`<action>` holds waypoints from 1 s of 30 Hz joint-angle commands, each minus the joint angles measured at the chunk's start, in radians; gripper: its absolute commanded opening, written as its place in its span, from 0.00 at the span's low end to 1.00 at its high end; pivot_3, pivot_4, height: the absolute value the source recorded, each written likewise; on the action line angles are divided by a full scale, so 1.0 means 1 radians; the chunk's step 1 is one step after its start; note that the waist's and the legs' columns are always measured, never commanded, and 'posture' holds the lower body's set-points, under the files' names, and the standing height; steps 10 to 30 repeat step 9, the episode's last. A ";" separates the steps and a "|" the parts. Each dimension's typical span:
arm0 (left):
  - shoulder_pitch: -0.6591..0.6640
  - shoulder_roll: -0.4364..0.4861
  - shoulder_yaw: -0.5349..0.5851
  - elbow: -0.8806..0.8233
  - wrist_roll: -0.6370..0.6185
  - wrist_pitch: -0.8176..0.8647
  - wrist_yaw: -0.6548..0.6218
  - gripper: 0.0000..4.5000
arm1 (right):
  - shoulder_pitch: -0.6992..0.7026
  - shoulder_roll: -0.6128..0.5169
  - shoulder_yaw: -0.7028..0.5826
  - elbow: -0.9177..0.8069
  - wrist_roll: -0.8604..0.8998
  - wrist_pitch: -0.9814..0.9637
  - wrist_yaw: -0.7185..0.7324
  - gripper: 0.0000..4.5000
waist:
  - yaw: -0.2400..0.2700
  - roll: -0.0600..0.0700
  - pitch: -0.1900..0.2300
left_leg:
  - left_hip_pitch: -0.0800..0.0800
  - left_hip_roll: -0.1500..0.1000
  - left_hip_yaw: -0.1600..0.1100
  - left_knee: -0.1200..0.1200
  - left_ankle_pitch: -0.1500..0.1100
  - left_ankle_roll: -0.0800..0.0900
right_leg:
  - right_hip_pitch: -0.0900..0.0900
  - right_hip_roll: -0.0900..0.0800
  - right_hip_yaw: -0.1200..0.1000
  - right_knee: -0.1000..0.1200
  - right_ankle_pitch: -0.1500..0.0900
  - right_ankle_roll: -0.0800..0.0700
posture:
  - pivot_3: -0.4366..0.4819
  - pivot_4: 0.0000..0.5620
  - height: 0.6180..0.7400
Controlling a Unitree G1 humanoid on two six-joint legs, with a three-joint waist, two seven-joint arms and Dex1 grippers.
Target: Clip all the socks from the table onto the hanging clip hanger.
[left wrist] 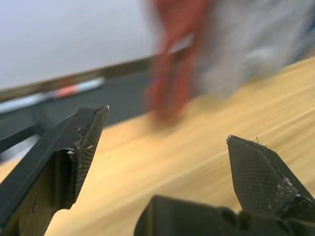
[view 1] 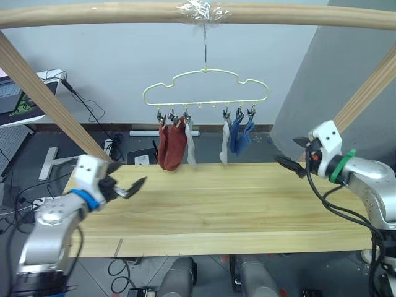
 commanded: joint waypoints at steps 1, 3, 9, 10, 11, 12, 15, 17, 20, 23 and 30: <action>0.004 0.016 0.081 -0.020 -0.026 0.000 0.018 1.00 | -0.004 0.021 -0.074 -0.038 0.038 -0.050 -0.002 1.00 | 0.003 0.000 0.000 | 0.000 0.000 0.000 0.000 0.000 0.000 | 0.001 0.000 0.000 -0.001 0.000 0.000 | 0.55 0.39 1.00; 0.013 0.008 0.087 -0.028 -0.027 -0.010 0.019 1.00 | 0.011 0.036 -0.077 -0.051 0.036 -0.067 -0.006 1.00 | 0.008 0.000 0.000 | 0.000 0.000 -0.001 0.001 0.000 0.000 | 0.002 0.000 0.000 -0.002 0.000 0.000 | 0.55 0.38 1.00; 0.005 -0.022 0.087 -0.036 -0.046 -0.002 0.033 1.00 | 0.058 0.053 -0.054 -0.082 0.015 -0.092 -0.011 1.00 | 0.029 0.000 0.000 | -0.001 0.000 -0.001 0.000 0.000 0.000 | 0.001 0.000 -0.001 -0.003 0.003 -0.004 | 0.55 0.35 1.00; 0.005 -0.022 0.087 -0.036 -0.046 -0.002 0.033 1.00 | 0.058 0.053 -0.054 -0.082 0.015 -0.092 -0.011 1.00 | 0.029 0.000 0.000 | -0.001 0.000 -0.001 0.000 0.000 0.000 | 0.001 0.000 -0.001 -0.003 0.003 -0.004 | 0.55 0.35 1.00; 0.005 -0.022 0.087 -0.036 -0.046 -0.002 0.033 1.00 | 0.058 0.053 -0.054 -0.082 0.015 -0.092 -0.011 1.00 | 0.029 0.000 0.000 | -0.001 0.000 -0.001 0.000 0.000 0.000 | 0.001 0.000 -0.001 -0.003 0.003 -0.004 | 0.55 0.35 1.00; 0.005 -0.022 0.087 -0.036 -0.046 -0.002 0.033 1.00 | 0.058 0.053 -0.054 -0.082 0.015 -0.092 -0.011 1.00 | 0.029 0.000 0.000 | -0.001 0.000 -0.001 0.000 0.000 0.000 | 0.001 0.000 -0.001 -0.003 0.003 -0.004 | 0.55 0.35 1.00; 0.005 -0.022 0.087 -0.036 -0.046 -0.002 0.033 1.00 | 0.058 0.053 -0.054 -0.082 0.015 -0.092 -0.011 1.00 | 0.029 0.000 0.000 | -0.001 0.000 -0.001 0.000 0.000 0.000 | 0.001 0.000 -0.001 -0.003 0.003 -0.004 | 0.55 0.35 1.00; 0.005 -0.022 0.087 -0.036 -0.046 -0.002 0.033 1.00 | 0.058 0.053 -0.054 -0.082 0.015 -0.092 -0.011 1.00 | 0.029 0.000 0.000 | -0.001 0.000 -0.001 0.000 0.000 0.000 | 0.001 0.000 -0.001 -0.003 0.003 -0.004 | 0.55 0.35 1.00; 0.005 -0.022 0.087 -0.036 -0.046 -0.002 0.033 1.00 | 0.058 0.053 -0.054 -0.082 0.015 -0.092 -0.011 1.00 | 0.029 0.000 0.000 | -0.001 0.000 -0.001 0.000 0.000 0.000 | 0.001 0.000 -0.001 -0.003 0.003 -0.004 | 0.55 0.35 1.00; 0.005 -0.022 0.087 -0.036 -0.046 -0.002 0.033 1.00 | 0.058 0.053 -0.054 -0.082 0.015 -0.092 -0.011 1.00 | 0.029 0.000 0.000 | -0.001 0.000 -0.001 0.000 0.000 0.000 | 0.001 0.000 -0.001 -0.003 0.003 -0.004 | 0.55 0.35 1.00; 0.005 -0.022 0.087 -0.036 -0.046 -0.002 0.033 1.00 | 0.058 0.053 -0.054 -0.082 0.015 -0.092 -0.011 1.00 | 0.029 0.000 0.000 | -0.001 0.000 -0.001 0.000 0.000 0.000 | 0.001 0.000 -0.001 -0.003 0.003 -0.004 | 0.55 0.35 1.00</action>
